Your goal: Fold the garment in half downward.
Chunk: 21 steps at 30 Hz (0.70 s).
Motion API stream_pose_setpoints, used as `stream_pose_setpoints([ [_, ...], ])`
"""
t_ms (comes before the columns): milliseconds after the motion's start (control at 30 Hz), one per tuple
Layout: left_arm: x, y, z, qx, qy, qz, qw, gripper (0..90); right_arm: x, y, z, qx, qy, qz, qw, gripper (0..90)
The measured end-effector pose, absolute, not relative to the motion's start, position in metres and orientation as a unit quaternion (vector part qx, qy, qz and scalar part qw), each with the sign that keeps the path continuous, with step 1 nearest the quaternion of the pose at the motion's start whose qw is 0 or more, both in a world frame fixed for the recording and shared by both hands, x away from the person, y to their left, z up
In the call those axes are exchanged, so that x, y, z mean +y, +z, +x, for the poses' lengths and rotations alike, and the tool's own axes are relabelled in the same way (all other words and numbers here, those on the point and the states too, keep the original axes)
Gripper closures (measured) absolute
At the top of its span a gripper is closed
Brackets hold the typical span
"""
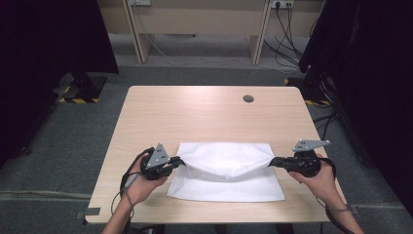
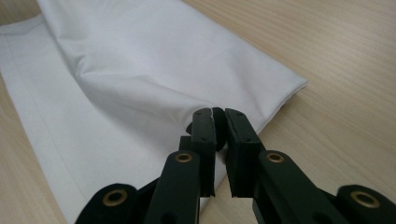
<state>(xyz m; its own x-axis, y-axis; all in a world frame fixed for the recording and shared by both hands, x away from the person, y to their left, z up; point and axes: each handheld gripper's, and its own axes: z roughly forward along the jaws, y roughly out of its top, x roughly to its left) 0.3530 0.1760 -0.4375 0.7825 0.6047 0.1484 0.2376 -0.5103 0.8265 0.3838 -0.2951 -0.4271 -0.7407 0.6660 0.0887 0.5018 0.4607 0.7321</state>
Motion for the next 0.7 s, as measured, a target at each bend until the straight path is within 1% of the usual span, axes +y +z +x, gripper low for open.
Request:
stream_pose_setpoints([
  [700,0.177,-0.436,0.339,0.239,0.216,0.847,0.423,81.9,-0.298,-0.425,0.372,0.849,0.394,0.337,0.101,83.7],
])
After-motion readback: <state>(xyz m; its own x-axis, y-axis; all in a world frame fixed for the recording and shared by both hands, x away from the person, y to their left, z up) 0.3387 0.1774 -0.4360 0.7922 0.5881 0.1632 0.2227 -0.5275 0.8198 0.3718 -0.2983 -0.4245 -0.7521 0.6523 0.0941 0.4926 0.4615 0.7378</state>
